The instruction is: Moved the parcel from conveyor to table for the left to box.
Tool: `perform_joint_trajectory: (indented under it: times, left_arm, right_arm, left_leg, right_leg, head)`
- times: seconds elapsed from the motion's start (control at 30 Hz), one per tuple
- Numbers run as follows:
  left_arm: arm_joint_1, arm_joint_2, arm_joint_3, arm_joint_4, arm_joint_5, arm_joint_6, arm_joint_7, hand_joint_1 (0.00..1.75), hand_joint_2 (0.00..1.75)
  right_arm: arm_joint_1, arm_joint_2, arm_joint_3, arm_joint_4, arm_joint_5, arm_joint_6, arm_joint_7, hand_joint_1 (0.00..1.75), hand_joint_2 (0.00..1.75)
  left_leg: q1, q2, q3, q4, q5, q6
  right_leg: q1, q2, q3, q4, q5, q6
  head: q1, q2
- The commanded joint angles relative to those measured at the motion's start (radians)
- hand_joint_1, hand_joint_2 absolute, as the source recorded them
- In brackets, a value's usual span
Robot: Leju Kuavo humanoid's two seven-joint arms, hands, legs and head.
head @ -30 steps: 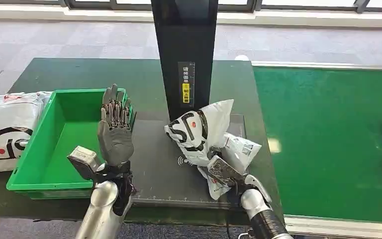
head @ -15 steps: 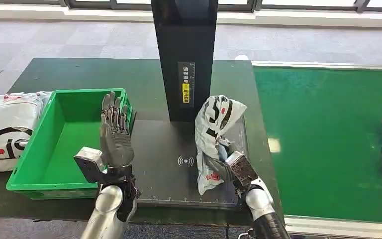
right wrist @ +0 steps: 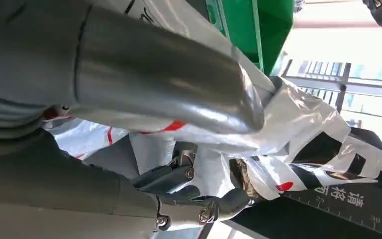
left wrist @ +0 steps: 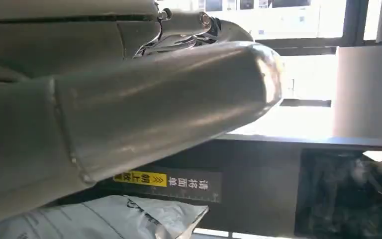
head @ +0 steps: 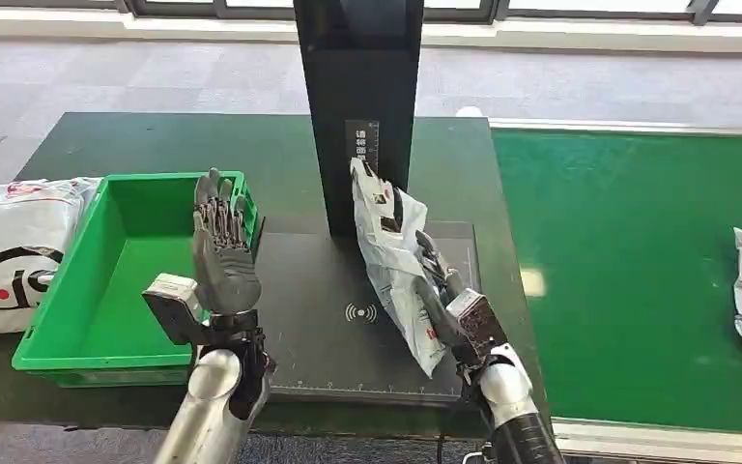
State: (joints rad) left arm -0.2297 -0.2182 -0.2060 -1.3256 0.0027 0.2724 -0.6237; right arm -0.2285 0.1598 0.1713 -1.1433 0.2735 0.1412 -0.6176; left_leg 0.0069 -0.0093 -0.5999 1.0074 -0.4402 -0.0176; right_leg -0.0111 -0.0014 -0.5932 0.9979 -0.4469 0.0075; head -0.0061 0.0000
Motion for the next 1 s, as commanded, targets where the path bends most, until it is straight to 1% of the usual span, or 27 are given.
perform_joint_trajectory:
  times: [0.03,0.07,0.13,0.17,0.27,0.33,0.37,0.43,0.47,0.5,0.53,0.57,0.67,0.7,0.73,0.77,0.8,0.83,0.87,0.9,0.97,1.0]
  left_arm:
    - [-0.056,0.020,-0.045,0.077,0.006,0.001,0.001,0.00,0.00]
    - [-0.058,0.021,-0.047,0.079,0.007,0.000,0.001,0.00,0.00]
    - [-0.066,0.024,-0.045,0.090,0.020,-0.007,0.003,0.00,0.00]
    - [-0.073,0.027,-0.039,0.099,0.042,-0.022,-0.015,0.00,0.00]
    - [-0.076,0.029,-0.037,0.102,0.043,-0.023,-0.016,0.00,0.00]
    - [-0.077,0.026,-0.027,0.104,0.058,-0.024,-0.040,0.00,0.00]
    - [-0.070,0.027,-0.023,0.095,0.067,-0.030,-0.051,0.00,0.00]
    - [-0.059,0.026,-0.019,0.082,0.069,-0.024,-0.068,0.00,0.00]
    - [-0.044,0.023,-0.015,0.047,0.052,0.005,-0.074,0.00,0.00]
    - [-0.036,0.022,-0.013,0.029,0.047,0.011,-0.074,0.00,0.00]
    - [-0.029,0.020,-0.005,0.011,0.066,-0.001,-0.074,0.00,0.00]
    - [-0.028,0.020,-0.005,0.010,0.066,-0.002,-0.074,0.00,0.00]
    - [-0.029,0.021,-0.005,0.010,0.067,-0.002,-0.074,0.00,0.00]
    - [-0.029,0.021,-0.005,0.010,0.067,-0.002,-0.074,0.00,0.00]
    - [-0.029,0.020,-0.003,0.004,0.066,-0.003,-0.074,0.00,0.00]
    - [-0.024,0.025,-0.007,-0.013,0.052,-0.010,-0.074,0.00,0.00]
    - [-0.020,0.032,-0.014,-0.011,0.033,-0.022,-0.074,0.00,0.00]
    - [-0.018,0.034,-0.015,-0.014,0.020,-0.016,-0.074,0.00,0.00]
    - [-0.004,0.035,-0.013,-0.030,-0.004,0.002,-0.074,0.00,0.00]
    - [-0.002,0.039,-0.015,-0.027,-0.004,-0.010,-0.074,0.00,0.00]
    - [-0.002,0.045,-0.020,-0.026,-0.019,-0.023,-0.074,0.00,0.00]
    - [-0.005,0.050,-0.027,-0.021,-0.047,-0.039,-0.074,0.00,0.00]
  right_arm:
    - [-0.026,-0.015,0.054,0.070,-0.003,0.017,0.008,0.00,0.00]
    - [-0.024,-0.017,0.057,0.067,-0.006,0.023,0.005,0.00,0.00]
    - [-0.024,-0.023,0.062,0.052,-0.021,0.042,-0.011,0.00,0.00]
    - [-0.026,-0.029,0.064,0.046,-0.033,0.059,-0.016,0.00,0.00]
    - [-0.027,-0.030,0.064,0.046,-0.034,0.061,-0.016,0.00,0.00]
    - [-0.033,-0.032,0.074,0.063,-0.027,0.065,-0.008,0.00,0.00]
    - [-0.033,-0.029,0.078,0.070,-0.022,0.060,-0.011,0.00,0.00]
    - [-0.026,-0.028,0.074,0.057,-0.045,0.077,-0.042,0.00,0.00]
    - [-0.016,-0.028,0.060,0.025,-0.101,0.129,-0.081,0.00,0.00]
    - [-0.007,-0.027,0.050,-0.009,-0.134,0.153,-0.081,0.00,0.00]
    - [0.014,-0.026,0.028,-0.096,-0.206,0.190,-0.081,0.00,0.00]
    - [0.017,-0.030,0.026,-0.100,-0.208,0.193,-0.081,0.00,0.00]
    - [0.018,-0.031,0.021,-0.102,-0.208,0.194,-0.081,0.00,0.00]
    - [0.018,-0.031,0.021,-0.102,-0.208,0.194,-0.081,0.00,0.00]
    - [0.021,-0.025,0.014,-0.120,-0.228,0.205,-0.081,0.00,0.00]
    - [0.034,-0.017,-0.008,-0.178,-0.255,0.201,-0.081,0.00,0.00]
    - [0.040,-0.015,-0.018,-0.203,-0.241,0.172,-0.081,0.00,0.00]
    - [0.036,-0.018,-0.018,-0.181,-0.204,0.132,-0.081,0.00,0.00]
    - [0.025,-0.013,-0.018,-0.159,-0.129,0.041,-0.081,0.00,0.00]
    - [0.023,-0.012,-0.019,-0.159,-0.140,0.049,-0.081,0.00,0.00]
    - [0.022,-0.014,-0.018,-0.174,-0.169,0.065,-0.081,0.00,0.00]
    - [0.029,-0.022,-0.012,-0.212,-0.182,0.061,-0.081,0.00,0.00]
  left_leg:
    - [0.000,0.001,0.004,-0.003,0.000,0.000]
    - [0.000,0.001,0.002,-0.001,0.000,0.000]
    - [0.000,0.001,0.003,-0.001,0.000,0.000]
    - [0.000,0.000,0.001,-0.001,0.000,0.000]
    - [0.000,0.001,0.002,-0.001,0.000,0.000]
    - [0.000,0.002,0.004,-0.003,0.000,0.001]
    - [0.000,0.001,0.003,-0.002,0.000,0.000]
    - [0.000,0.002,0.003,-0.002,0.000,0.000]
    - [0.000,0.003,0.003,-0.002,0.000,0.000]
    - [0.000,0.002,0.002,-0.001,0.000,0.000]
    - [0.000,0.002,0.003,-0.002,0.000,0.001]
    - [0.000,0.001,0.000,0.000,0.000,0.000]
    - [0.000,0.001,0.003,-0.002,-0.001,0.001]
    - [0.000,0.001,0.002,-0.001,0.000,0.000]
    - [0.000,0.002,0.003,-0.002,-0.001,0.001]
    - [0.000,0.001,0.002,-0.001,-0.001,0.000]
    - [0.000,0.001,0.003,-0.001,-0.001,0.000]
    - [0.000,0.001,0.002,-0.001,-0.001,0.000]
    - [-0.001,0.002,0.004,-0.002,-0.001,0.000]
    - [0.000,0.002,0.002,-0.001,0.000,0.000]
    - [0.000,0.003,0.004,-0.002,-0.001,0.000]
    - [0.000,0.003,0.003,-0.002,0.000,0.000]
  right_leg:
    - [0.000,0.000,0.004,-0.003,0.000,-0.001]
    - [0.000,0.000,0.002,-0.001,0.000,0.000]
    - [0.000,0.000,0.002,-0.002,0.000,0.000]
    - [0.000,0.000,0.001,-0.001,0.000,0.000]
    - [0.000,0.000,0.002,-0.001,0.000,0.000]
    - [0.001,0.001,0.004,-0.003,0.001,0.000]
    - [0.000,0.000,0.003,-0.002,0.000,0.000]
    - [0.000,0.001,0.002,-0.002,0.000,0.000]
    - [0.000,0.002,0.003,-0.002,0.000,0.000]
    - [0.000,0.001,0.002,-0.001,0.000,0.000]
    - [0.000,0.002,0.003,-0.002,0.000,0.000]
    - [0.000,0.000,0.001,0.000,0.000,0.000]
    - [0.000,0.000,0.003,-0.002,-0.001,0.000]
    - [0.000,0.001,0.002,-0.001,0.000,0.000]
    - [0.000,0.001,0.004,-0.002,0.000,0.000]
    - [0.000,0.001,0.002,-0.001,0.000,0.000]
    - [0.000,0.001,0.003,-0.001,0.000,0.000]
    - [0.000,0.000,0.002,-0.001,0.000,-0.001]
    - [0.000,0.001,0.004,-0.002,-0.001,-0.001]
    - [0.000,0.001,0.001,-0.001,0.000,0.000]
    - [0.000,0.002,0.003,-0.002,0.000,0.000]
    - [0.000,0.002,0.002,-0.002,0.000,0.000]
  head:
    - [0.000,0.000]
    - [0.000,0.000]
    - [0.000,0.000]
    - [0.000,0.000]
    - [0.000,0.000]
    - [0.000,0.000]
    - [0.000,0.000]
    - [0.000,0.000]
    - [0.000,0.000]
    - [0.000,0.000]
    - [0.000,0.000]
    - [0.000,0.000]
    - [0.000,0.000]
    - [0.000,0.000]
    - [0.000,0.000]
    - [0.000,0.000]
    - [0.000,0.000]
    - [0.000,0.000]
    - [0.000,0.000]
    - [0.000,0.000]
    - [0.000,0.000]
    - [0.000,0.000]
